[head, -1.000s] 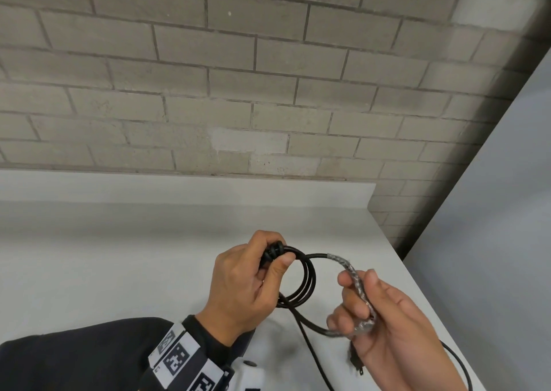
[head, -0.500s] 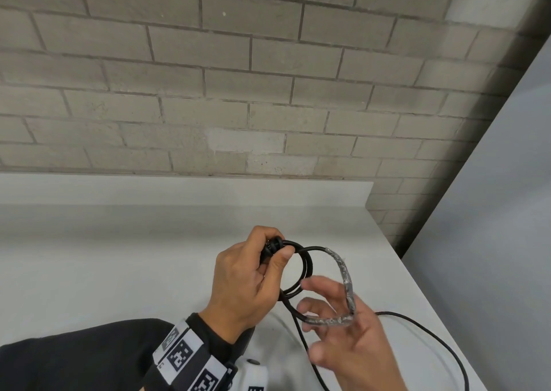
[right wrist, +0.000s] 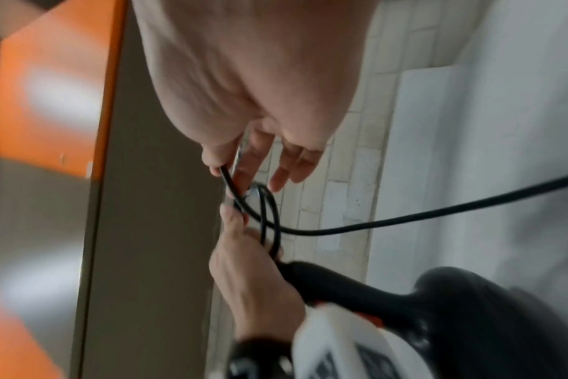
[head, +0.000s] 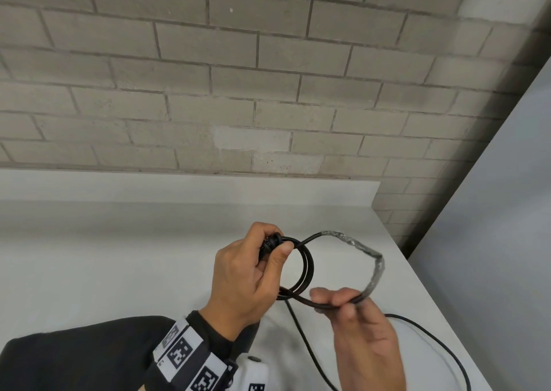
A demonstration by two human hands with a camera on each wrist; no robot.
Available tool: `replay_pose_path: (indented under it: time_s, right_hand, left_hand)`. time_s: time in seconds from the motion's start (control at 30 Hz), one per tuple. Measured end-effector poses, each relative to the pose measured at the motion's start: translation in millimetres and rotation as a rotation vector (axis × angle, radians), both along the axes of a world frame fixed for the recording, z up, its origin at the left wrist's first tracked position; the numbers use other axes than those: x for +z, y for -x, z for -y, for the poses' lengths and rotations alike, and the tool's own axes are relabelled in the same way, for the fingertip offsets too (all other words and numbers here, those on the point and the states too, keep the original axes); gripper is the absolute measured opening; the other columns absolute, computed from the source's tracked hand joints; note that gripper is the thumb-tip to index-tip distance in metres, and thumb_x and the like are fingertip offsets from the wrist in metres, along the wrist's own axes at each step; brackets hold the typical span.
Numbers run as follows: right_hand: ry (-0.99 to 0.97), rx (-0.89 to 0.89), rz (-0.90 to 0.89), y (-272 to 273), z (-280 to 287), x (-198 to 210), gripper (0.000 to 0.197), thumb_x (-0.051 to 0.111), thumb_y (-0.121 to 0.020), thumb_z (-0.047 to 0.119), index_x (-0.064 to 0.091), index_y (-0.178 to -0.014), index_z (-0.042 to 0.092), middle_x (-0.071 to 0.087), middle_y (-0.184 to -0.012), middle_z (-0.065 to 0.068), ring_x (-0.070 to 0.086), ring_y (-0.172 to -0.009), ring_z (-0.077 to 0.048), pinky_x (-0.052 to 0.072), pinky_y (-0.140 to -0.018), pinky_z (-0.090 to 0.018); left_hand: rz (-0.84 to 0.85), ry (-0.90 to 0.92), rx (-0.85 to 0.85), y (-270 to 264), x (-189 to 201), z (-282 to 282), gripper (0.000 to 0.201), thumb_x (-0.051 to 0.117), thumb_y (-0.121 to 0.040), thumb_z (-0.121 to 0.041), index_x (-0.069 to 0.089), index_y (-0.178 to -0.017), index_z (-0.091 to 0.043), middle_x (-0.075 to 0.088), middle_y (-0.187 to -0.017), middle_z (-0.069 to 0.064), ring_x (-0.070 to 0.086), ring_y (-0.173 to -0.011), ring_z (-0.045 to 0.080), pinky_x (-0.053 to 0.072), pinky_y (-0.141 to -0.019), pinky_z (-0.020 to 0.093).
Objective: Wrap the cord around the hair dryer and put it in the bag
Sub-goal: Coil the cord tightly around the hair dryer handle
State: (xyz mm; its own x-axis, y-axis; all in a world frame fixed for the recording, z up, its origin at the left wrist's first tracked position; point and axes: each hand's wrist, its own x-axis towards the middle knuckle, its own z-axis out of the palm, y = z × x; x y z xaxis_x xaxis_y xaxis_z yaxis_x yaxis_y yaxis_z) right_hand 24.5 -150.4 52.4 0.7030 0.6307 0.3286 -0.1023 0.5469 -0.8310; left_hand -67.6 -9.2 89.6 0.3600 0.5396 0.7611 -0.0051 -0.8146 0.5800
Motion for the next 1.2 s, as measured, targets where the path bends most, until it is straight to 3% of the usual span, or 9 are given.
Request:
replay_pose_path:
  time_s: [0.13, 0.2, 0.3, 0.4, 0.53, 0.7, 0.93, 1.1, 1.2]
  right_hand:
    - [-0.239, 0.315, -0.432, -40.2, 30.3, 18.3, 0.036, 0.024, -0.108, 0.013, 0.039, -0.127, -0.014, 0.052, -0.105, -0.035, 0.052, -0.102, -0.05, 0.019, -0.11, -0.069]
    - [-0.071, 0.205, -0.462, -58.7, 54.9, 22.7, 0.044, 0.005, -0.108, 0.012, 0.025, -0.134, -0.017, 0.047, -0.109, -0.034, 0.045, -0.083, -0.038, 0.03, -0.097, -0.064]
    - [0.064, 0.243, -0.247, -80.0, 67.5, 25.6, 0.046, 0.05, -0.102, 0.021, 0.045, -0.117, -0.022, 0.054, -0.082, -0.02, 0.046, -0.055, -0.022, 0.046, -0.059, -0.041]
    - [0.416, -0.111, -0.08, -93.5, 77.9, 30.4, 0.036, 0.081, -0.062, 0.024, 0.072, -0.087, 0.0, 0.05, -0.063, -0.016, 0.035, -0.039, -0.014, 0.037, -0.037, -0.024]
    - [0.452, -0.383, 0.145, -83.7, 61.4, 24.3, 0.013, 0.061, -0.088, 0.006, 0.069, -0.089, 0.016, 0.069, -0.082, -0.017, 0.062, -0.054, -0.008, 0.053, -0.055, -0.013]
    - [0.405, -0.748, 0.675, -12.6, 32.4, 39.2, 0.016, 0.062, -0.078, 0.036, 0.063, -0.091, 0.025, 0.063, -0.094, 0.008, 0.059, -0.081, -0.01, 0.043, -0.077, -0.008]
    - [0.681, -0.065, 0.514, 29.8, -8.9, 22.8, 0.018, 0.07, -0.077, 0.049, 0.062, -0.089, 0.039, 0.067, -0.094, 0.025, 0.066, -0.08, -0.004, 0.05, -0.068, -0.011]
    - [0.611, 0.155, 0.434, 32.8, -8.0, 21.8, 0.013, 0.062, -0.084, 0.035, 0.065, -0.094, 0.042, 0.072, -0.07, 0.0, 0.068, -0.07, -0.014, 0.059, -0.075, -0.034]
    - [0.664, 0.196, 0.574, 17.1, 6.2, 23.3, 0.011, 0.064, -0.086, 0.033, 0.064, -0.089, 0.044, 0.072, -0.072, 0.006, 0.067, -0.071, -0.008, 0.054, -0.073, -0.024]
  left_hand:
    - [0.005, 0.011, -0.015, 2.1, -1.6, -3.2, 0.026, 0.044, -0.1, -0.051, 0.053, -0.096, -0.027, 0.034, -0.049, -0.015, 0.033, -0.043, 0.002, 0.031, -0.047, 0.016]
    - [0.017, 0.036, -0.006, 3.4, -2.7, -7.2, 0.028, 0.044, -0.099, -0.054, 0.053, -0.096, -0.027, 0.039, -0.048, -0.009, 0.034, -0.043, 0.003, 0.032, -0.045, 0.02]
    - [0.021, 0.055, 0.011, 6.5, -4.2, -13.8, 0.031, 0.043, -0.098, -0.057, 0.053, -0.095, -0.028, 0.043, -0.049, -0.005, 0.035, -0.043, 0.005, 0.034, -0.045, 0.022]
    - [0.007, 0.053, 0.015, 6.9, -4.1, -13.2, 0.031, 0.042, -0.098, -0.058, 0.053, -0.095, -0.028, 0.041, -0.048, -0.007, 0.035, -0.043, 0.004, 0.034, -0.045, 0.022]
    - [0.002, 0.061, 0.009, 2.9, -3.0, -8.3, 0.026, 0.045, -0.098, -0.052, 0.052, -0.095, -0.028, 0.04, -0.048, -0.007, 0.034, -0.043, 0.004, 0.033, -0.045, 0.02]
    - [-0.041, -0.009, 0.045, 1.7, 0.7, -6.6, 0.017, 0.049, -0.097, -0.042, 0.052, -0.095, -0.025, 0.029, -0.047, -0.016, 0.034, -0.043, 0.006, 0.033, -0.045, 0.019]
    - [-0.032, -0.059, 0.044, 2.0, 1.7, -4.7, 0.025, 0.052, -0.096, -0.039, 0.059, -0.092, -0.015, 0.027, -0.049, -0.022, 0.034, -0.044, 0.003, 0.035, -0.045, 0.019]
    - [-0.036, -0.065, 0.057, 3.3, 1.0, -5.5, 0.028, 0.051, -0.097, -0.038, 0.061, -0.093, -0.013, 0.029, -0.048, -0.019, 0.034, -0.044, 0.003, 0.036, -0.045, 0.02]
    - [-0.014, -0.018, 0.066, 6.5, -0.4, -10.0, 0.02, 0.051, -0.096, -0.041, 0.056, -0.096, -0.021, 0.03, -0.048, -0.018, 0.033, -0.044, 0.001, 0.035, -0.045, 0.02]
